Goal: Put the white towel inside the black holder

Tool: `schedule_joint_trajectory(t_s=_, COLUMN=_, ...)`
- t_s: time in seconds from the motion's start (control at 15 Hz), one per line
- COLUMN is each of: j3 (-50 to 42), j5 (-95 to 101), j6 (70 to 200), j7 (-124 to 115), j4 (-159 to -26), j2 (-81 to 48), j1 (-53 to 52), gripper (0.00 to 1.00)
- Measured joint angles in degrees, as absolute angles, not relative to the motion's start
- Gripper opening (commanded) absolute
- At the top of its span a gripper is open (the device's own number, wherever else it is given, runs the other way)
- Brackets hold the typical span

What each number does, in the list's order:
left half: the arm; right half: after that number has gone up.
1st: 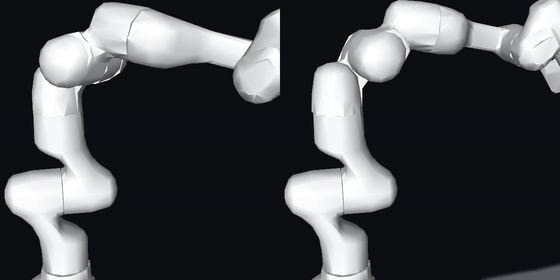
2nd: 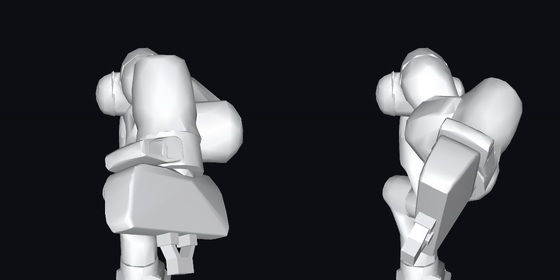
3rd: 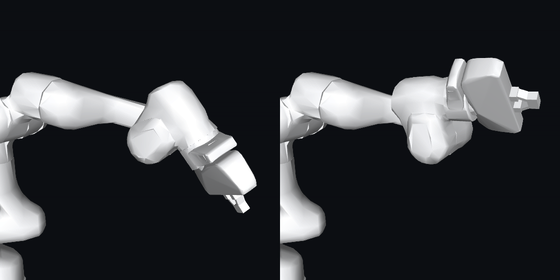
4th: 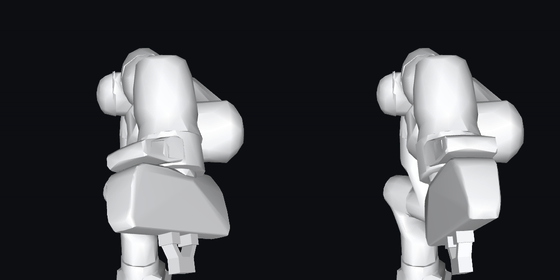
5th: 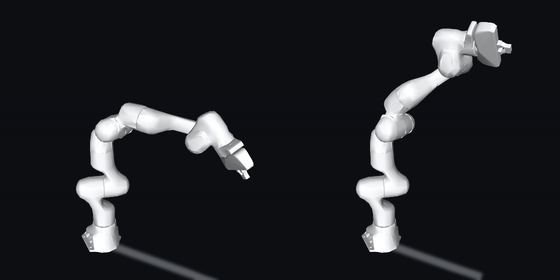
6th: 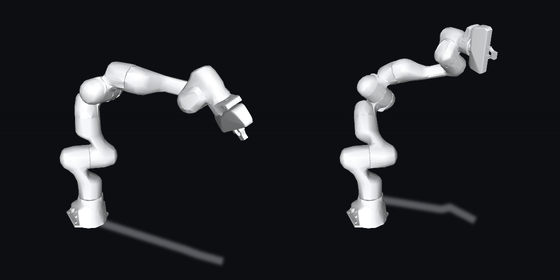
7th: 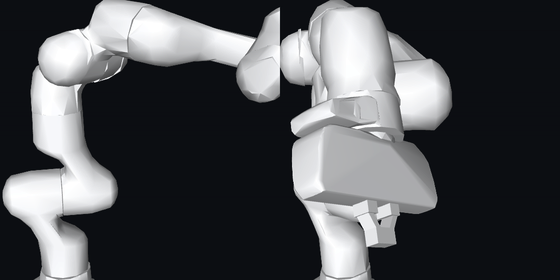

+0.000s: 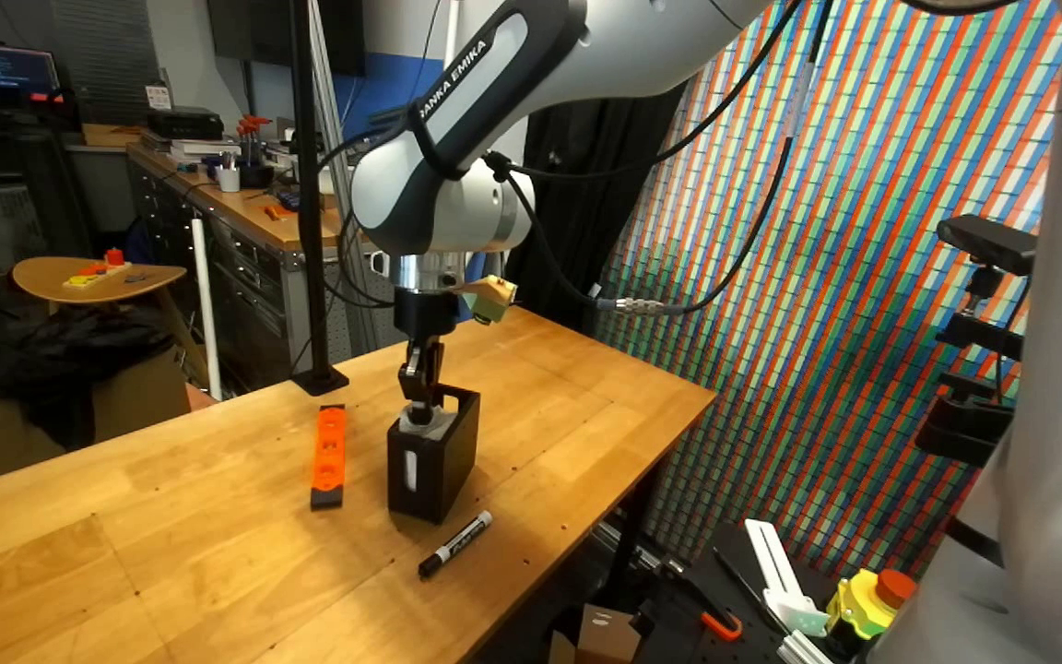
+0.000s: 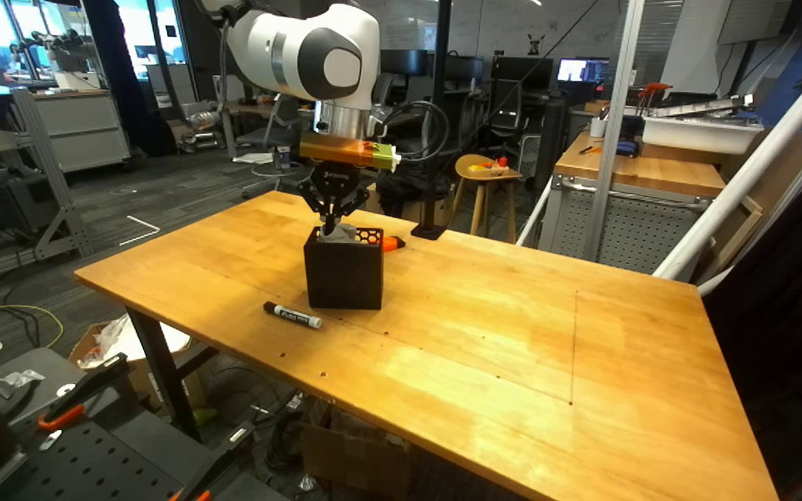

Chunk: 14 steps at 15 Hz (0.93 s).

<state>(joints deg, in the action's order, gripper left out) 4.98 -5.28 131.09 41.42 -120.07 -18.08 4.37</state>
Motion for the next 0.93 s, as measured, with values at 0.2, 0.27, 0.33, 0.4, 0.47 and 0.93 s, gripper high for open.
schedule_joint_trajectory(t_s=0.2, j3=4.9, j5=-5.3, j6=131.1, j7=41.8, j4=-119.6, j2=-19.4, j1=4.8, gripper=0.00)
schedule_joint_trajectory(t_s=0.27, j3=4.9, j5=-5.3, j6=131.1, j7=41.9, j4=-119.4, j2=-19.8, j1=5.0, gripper=0.00)
schedule_joint_trajectory(t_s=0.33, j3=4.9, j5=-5.3, j6=131.1, j7=42.1, j4=-119.2, j2=-20.3, j1=5.2, gripper=0.00)
schedule_joint_trajectory(t_s=0.4, j3=4.9, j5=-5.3, j6=131.0, j7=42.3, j4=-118.9, j2=-20.8, j1=5.4, gripper=0.00)
schedule_joint_trajectory(t_s=0.47, j3=4.9, j5=-5.3, j6=131.0, j7=42.5, j4=-118.8, j2=-21.3, j1=5.5, gripper=0.00)
schedule_joint_trajectory(t_s=0.93, j3=4.9, j5=-5.3, j6=130.7, j7=43.5, j4=-118.2, j2=-24.1, j1=6.3, gripper=0.00)
